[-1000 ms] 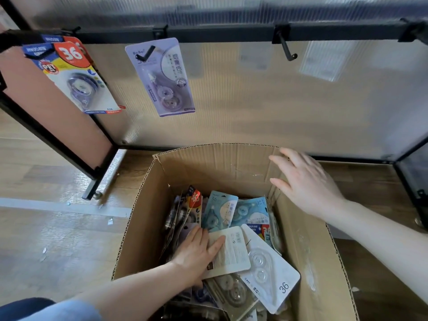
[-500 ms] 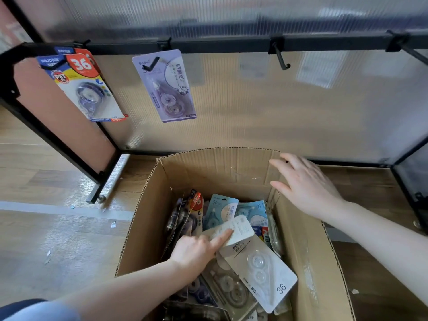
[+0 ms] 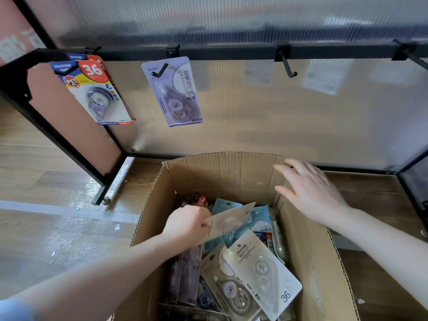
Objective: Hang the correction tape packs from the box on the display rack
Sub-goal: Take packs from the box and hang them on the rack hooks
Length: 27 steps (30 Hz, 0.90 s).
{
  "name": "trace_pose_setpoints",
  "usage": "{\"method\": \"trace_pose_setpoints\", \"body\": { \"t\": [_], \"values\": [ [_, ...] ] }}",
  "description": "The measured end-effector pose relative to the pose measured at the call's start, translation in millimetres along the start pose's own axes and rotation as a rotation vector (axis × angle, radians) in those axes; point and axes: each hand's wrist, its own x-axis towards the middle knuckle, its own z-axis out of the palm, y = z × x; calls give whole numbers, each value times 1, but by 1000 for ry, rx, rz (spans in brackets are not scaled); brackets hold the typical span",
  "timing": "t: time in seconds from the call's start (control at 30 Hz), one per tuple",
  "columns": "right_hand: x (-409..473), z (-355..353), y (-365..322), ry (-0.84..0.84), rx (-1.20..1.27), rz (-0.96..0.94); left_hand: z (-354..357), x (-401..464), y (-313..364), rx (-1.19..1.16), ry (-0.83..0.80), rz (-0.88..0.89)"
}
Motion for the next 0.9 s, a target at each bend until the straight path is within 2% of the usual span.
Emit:
{"method": "trace_pose_setpoints", "body": {
  "t": [0.23,0.4,0.5,0.7,0.9],
  "values": [
    [5,3,-6,79,-15,-13,-37,2,-16,-439,83,-159],
    [11,9,-22,41,-7,-57,-47,2,-26,-588,71,-131],
    [14,17,-36,-69,15,-50,-49,1,-29,-542,49,-96],
    [16,45,-50,-357,6,2,-53,-4,-34,-282,-10,-11],
    [17,65,-48,-469,-4,54,-53,-5,-39,-170,-131,-25]
  ]
}}
